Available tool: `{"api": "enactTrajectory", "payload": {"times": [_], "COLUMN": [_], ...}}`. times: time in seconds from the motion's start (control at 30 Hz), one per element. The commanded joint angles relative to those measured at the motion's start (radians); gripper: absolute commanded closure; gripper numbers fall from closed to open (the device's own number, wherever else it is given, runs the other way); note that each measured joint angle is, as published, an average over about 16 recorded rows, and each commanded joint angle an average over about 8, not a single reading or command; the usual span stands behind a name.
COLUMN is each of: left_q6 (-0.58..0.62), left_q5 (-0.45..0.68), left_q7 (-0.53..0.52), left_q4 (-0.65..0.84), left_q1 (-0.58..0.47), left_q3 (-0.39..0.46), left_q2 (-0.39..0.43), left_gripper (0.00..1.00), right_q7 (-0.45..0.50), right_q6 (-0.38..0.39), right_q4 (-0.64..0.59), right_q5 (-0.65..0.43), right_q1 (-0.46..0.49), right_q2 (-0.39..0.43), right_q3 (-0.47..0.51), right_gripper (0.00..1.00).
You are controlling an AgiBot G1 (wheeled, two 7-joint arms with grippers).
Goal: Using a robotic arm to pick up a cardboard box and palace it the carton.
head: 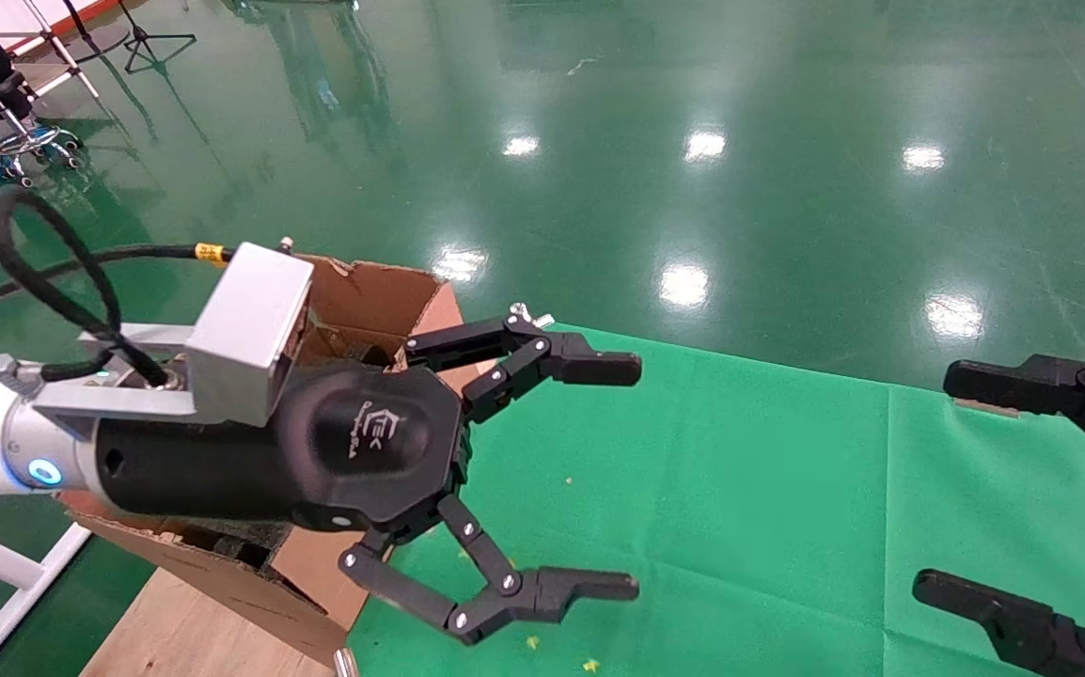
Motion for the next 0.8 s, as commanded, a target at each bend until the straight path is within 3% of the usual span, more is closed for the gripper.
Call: {"api": "enactTrajectory", "payload": {"times": [0.03, 0.8], "left_q6": [0.003, -0.009], "left_q5": [-0.006, 0.017], "left_q7": [0.002, -0.004], "left_q4": [-0.005, 0.017], "left_q1": [0.006, -0.015], "left_q3": [-0.005, 0.014], "left_q2": [0.000, 0.000], "left_gripper": [0.00, 0.00], "right_q7": [0.000, 0.000], "right_q6": [0.000, 0.000], "right_q4": [0.000, 0.000], "right_q5": [0.000, 0.000], "right_q1": [0.000, 0.000], "right_q2": [0.000, 0.000], "right_q3": [0.000, 0.000], "right_gripper": [0.00, 0.00]}}
